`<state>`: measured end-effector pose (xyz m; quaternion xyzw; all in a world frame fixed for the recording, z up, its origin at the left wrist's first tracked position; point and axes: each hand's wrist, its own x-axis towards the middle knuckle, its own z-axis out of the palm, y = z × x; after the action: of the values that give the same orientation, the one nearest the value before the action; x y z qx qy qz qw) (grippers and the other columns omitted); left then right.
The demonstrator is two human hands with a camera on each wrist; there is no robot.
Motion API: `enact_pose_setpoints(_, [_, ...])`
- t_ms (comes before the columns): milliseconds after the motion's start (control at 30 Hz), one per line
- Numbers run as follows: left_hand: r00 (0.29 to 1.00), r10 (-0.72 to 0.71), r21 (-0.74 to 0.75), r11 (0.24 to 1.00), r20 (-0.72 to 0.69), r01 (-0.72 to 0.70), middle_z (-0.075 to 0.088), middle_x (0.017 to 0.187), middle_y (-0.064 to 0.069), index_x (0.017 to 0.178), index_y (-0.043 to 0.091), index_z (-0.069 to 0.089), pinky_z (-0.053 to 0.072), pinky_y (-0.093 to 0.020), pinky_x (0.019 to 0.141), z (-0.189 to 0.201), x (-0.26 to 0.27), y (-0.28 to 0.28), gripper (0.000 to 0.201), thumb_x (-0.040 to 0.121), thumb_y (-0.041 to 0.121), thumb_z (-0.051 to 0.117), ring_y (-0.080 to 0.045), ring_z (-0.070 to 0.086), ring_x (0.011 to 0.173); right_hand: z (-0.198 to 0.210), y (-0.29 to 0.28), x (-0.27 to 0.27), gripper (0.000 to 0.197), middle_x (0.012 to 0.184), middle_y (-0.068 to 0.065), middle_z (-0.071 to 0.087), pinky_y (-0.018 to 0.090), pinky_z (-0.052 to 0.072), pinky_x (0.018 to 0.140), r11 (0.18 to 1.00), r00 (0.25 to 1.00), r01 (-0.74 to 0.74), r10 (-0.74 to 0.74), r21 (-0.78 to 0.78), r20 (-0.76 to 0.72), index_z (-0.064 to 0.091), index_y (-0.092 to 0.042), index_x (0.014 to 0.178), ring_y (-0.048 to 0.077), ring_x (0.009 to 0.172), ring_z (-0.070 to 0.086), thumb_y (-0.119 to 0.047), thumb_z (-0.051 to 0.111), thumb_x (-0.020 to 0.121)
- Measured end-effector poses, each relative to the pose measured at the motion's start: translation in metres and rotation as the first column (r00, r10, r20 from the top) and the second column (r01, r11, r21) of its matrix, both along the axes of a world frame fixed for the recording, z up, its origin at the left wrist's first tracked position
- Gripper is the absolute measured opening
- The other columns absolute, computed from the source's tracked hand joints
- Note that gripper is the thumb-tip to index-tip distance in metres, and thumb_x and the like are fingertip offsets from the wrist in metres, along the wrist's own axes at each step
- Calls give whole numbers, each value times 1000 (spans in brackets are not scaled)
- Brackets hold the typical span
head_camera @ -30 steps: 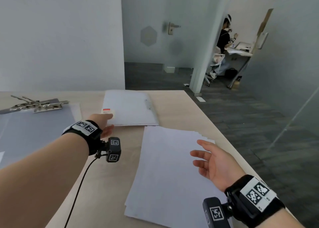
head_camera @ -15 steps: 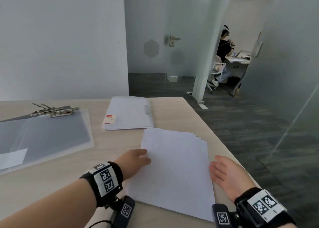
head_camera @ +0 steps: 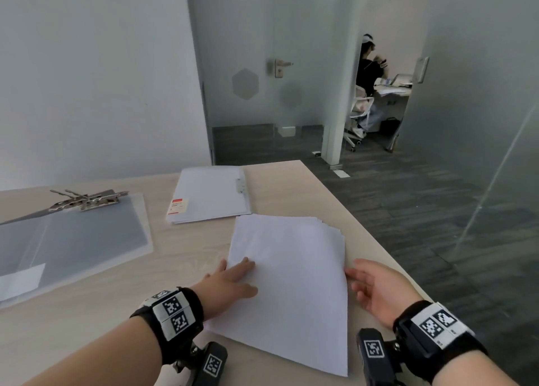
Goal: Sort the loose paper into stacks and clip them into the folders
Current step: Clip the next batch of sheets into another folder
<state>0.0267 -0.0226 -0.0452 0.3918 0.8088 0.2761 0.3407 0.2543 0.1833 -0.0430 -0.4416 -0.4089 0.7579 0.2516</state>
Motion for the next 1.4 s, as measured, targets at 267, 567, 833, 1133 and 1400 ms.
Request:
enact_pose_setpoints(267, [987,72,89,992,145,-85,16,160,11,143,45,38,-5,-44,122,2,1,-3,86,62,53,64,-5,-15,148,0,6,0,17,74,5,67,17,30,34,988,986,-146,150,-58,75,67,-4,102,10,46,41,-17,61,93])
enact_pose_setpoints(567, [971,104,146,980,217,-137,23,157,11,133,46,46,-3,-40,123,11,10,-5,70,65,44,62,-4,-11,148,-3,-2,-2,7,81,9,63,18,14,40,932,928,-319,270,172,255,65,-9,90,10,43,25,-16,65,90])
enact_pose_setpoints(833, [925,254,267,905,284,-330,49,144,-1,140,17,50,31,-27,99,30,7,-1,53,89,16,66,-16,48,123,25,-26,7,19,92,3,79,35,57,72,831,951,-308,251,463,183,74,-11,97,24,84,75,-17,56,98])
enact_pose_setpoints(1133, [791,124,513,699,600,-499,71,113,-17,115,5,64,52,-46,93,78,21,17,22,97,14,55,-29,68,97,85,-30,7,15,94,11,78,46,58,83,745,980,-56,167,665,-106,74,-8,93,33,91,73,-13,60,96])
enact_pose_setpoints(1400, [803,60,611,615,593,-498,74,101,-12,102,7,69,56,-31,81,78,35,11,18,96,9,53,-21,70,87,66,-35,4,23,111,2,76,31,55,85,798,950,-59,230,600,-212,71,-16,114,19,104,72,-11,60,94])
